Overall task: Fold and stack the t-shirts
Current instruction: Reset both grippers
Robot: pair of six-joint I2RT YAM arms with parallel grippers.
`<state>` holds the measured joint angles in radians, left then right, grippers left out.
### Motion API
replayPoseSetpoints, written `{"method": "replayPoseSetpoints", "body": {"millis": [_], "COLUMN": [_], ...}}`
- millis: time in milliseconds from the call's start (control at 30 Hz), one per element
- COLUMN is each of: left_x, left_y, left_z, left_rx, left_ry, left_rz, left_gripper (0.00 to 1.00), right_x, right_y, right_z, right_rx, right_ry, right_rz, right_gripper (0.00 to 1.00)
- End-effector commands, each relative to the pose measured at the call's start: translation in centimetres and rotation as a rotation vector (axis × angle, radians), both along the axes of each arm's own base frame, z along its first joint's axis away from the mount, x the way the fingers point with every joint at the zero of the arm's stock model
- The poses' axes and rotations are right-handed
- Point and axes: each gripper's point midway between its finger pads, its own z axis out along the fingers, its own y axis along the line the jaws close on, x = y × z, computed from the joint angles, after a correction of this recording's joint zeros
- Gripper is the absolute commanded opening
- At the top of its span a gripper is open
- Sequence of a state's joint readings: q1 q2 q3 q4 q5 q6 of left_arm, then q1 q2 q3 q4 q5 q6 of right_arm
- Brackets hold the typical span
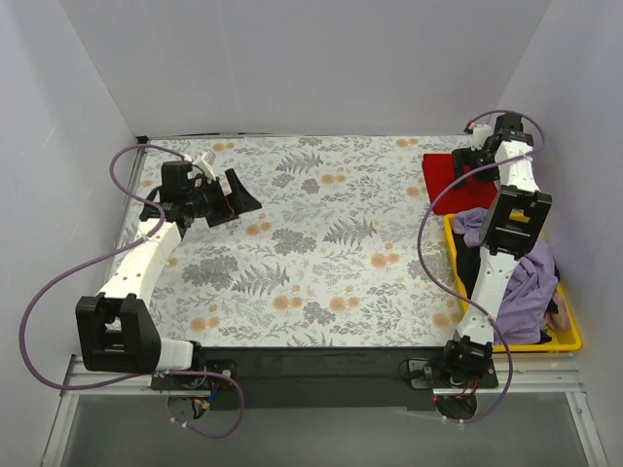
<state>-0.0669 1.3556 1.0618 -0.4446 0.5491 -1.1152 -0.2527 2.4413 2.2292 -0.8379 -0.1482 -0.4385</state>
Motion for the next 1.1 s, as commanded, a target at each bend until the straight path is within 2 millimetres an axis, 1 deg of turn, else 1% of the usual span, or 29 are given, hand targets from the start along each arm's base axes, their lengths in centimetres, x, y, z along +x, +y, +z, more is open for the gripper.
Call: {"method": "replayPoseSetpoints", "body": {"millis": [0,33,67,100,133,167,233,267,300,333,367,400,433,467,500,533,567,600,633,667,700,733,767,800,867,900,967,1000,1067], "left_x": [0.0,0.0,-0.1,0.0,0.2,0.3,0.8,0.0,0.5,0.6,0.7,0.9,1.1,1.2,1.4,1.3,1.4,1.2,0.7,0.5,0.0,-0.3,-1.0,-1.3,-2.3,-2.4,-2.5,-2.6,-2.4], "left_y": [0.3,0.3,0.2,0.3,0.4,0.5,0.6,0.2,0.0,0.0,0.0,0.1,0.2,0.4,0.8,0.9,1.1,1.2,1.2,1.1,1.0,1.0,1.0,1.2,1.3,1.5,1.7,1.7,1.7], "left_z": [3.2,3.5,3.9,4.2,5.2,5.7,5.9,5.2,7.1,6.7,5.4,5.6,5.3,4.7,4.5,4.1,3.7,3.6,2.5,2.1,1.5,0.9,-0.5,-0.9,-2.4,-2.6,-2.6,-2.6,-2.4], "left_rx": [0.014,0.017,0.017,0.028,0.044,0.055,0.098,0.099,0.106,0.117,0.131,0.14,0.15,0.168,0.189,0.195,0.206,0.211,0.206,0.199,0.184,0.173,0.166,0.159,0.144,0.142,0.133,0.126,0.11], "left_ry": [-0.11,-0.123,-0.139,-0.157,-0.193,-0.206,-0.221,-0.169,-0.204,-0.186,-0.144,-0.151,-0.15,-0.144,-0.144,-0.141,-0.148,-0.154,-0.126,-0.123,-0.101,-0.083,-0.043,-0.03,0.01,0.016,0.011,0.014,0.035], "left_rz": [-0.011,-0.015,-0.025,-0.031,-0.035,-0.039,-0.08,-0.141,-0.18,-0.204,-0.229,-0.242,-0.252,-0.261,-0.247,-0.25,-0.249,-0.247,-0.245,-0.249,-0.247,-0.245,-0.245,-0.235,-0.232,-0.224,-0.209,-0.203,-0.173], "left_gripper": [0.88,0.88,0.88,0.88,0.89,0.88,0.88,0.88,0.88,0.88,0.88,0.89,0.88,0.88,0.88,0.89,0.89,0.89,0.89,0.88,0.89,0.89,0.89,0.89,0.89,0.88,0.89,0.89,0.89], "right_x": [1.5,1.5,1.2,1.0,0.4,0.0,-1.2,-2.4,-3.4,-4.3,-5.9,-6.9,-8.6,-10.0,-11.1,-12.7,-13.8,-15.0,-15.5,-17.4,-18.4,-18.7,-20.4,-21.4,-22.5,-23.8,-24.1,-24.6,-24.5], "right_y": [3.3,4.4,5.2,6.1,7.2,8.1,10.2,11.2,13.2,14.3,15.5,17.8,19.5,20.5,22.3,23.3,24.0,25.2,26.0,26.4,27.4,27.9,28.0,28.8,29.1,29.4,29.3,29.2,28.9], "right_z": [10.9,12.4,15.0,16.4,19.1,20.2,21.3,23.3,22.1,22.1,22.9,22.5,20.3,20.9,20.6,18.5,18.6,17.7,17.2,15.2,14.4,14.1,12.5,11.9,11.3,10.0,10.0,9.5,9.9], "right_rx": [0.038,0.079,0.091,0.106,0.128,0.14,0.157,0.139,0.148,0.14,0.123,0.126,0.152,0.161,0.183,0.215,0.229,0.257,0.28,0.301,0.313,0.323,0.328,0.331,0.331,0.331,0.313,0.309,0.297], "right_ry": [-0.238,-0.27,-0.318,-0.345,-0.396,-0.415,-0.424,-0.457,-0.419,-0.41,-0.415,-0.399,-0.333,-0.344,-0.328,-0.268,-0.268,-0.233,-0.231,-0.178,-0.163,-0.175,-0.139,-0.127,-0.131,-0.098,-0.117,-0.107,-0.131], "right_rz": [0.111,0.129,0.148,0.17,0.199,0.221,0.269,0.3,0.34,0.366,0.403,0.449,0.481,0.508,0.54,0.558,0.572,0.576,0.586,0.58,0.595,0.579,0.575,0.594,0.588,0.594,0.584,0.581,0.57], "right_gripper": [0.98,0.99,0.98,0.98,0.98,0.98,0.98,0.98,0.98,0.98,0.98,0.98,0.98,0.98,0.98,0.98,0.98,0.98,0.98,0.98,0.98,0.98,0.98,0.98,0.98,0.98,0.98,0.98,0.98]}}
